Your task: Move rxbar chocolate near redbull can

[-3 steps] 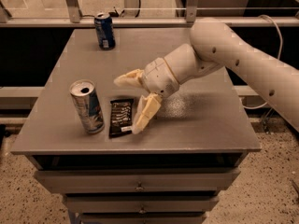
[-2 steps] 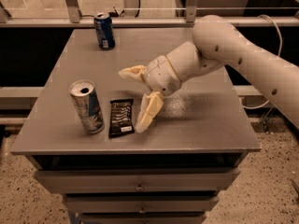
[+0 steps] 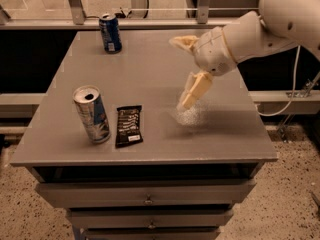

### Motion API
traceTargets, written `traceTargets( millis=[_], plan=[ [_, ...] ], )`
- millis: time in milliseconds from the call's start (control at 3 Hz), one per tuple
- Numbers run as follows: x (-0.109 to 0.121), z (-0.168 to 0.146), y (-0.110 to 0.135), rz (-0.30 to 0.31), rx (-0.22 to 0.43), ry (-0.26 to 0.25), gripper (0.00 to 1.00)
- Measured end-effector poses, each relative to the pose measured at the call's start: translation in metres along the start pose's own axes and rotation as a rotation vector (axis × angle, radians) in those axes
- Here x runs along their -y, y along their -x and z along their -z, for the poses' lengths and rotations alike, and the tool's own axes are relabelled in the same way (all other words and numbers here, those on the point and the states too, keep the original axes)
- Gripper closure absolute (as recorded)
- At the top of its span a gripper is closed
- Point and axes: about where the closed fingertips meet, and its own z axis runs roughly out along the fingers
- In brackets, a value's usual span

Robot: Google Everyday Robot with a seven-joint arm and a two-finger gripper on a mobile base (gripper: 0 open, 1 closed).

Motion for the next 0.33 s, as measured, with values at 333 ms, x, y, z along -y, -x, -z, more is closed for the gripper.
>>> traceTargets(
  millis=[333],
  plan=[
    [0.0063, 0.0097, -0.0021, 0.006, -0.017, -0.029, 0.0]
  ],
)
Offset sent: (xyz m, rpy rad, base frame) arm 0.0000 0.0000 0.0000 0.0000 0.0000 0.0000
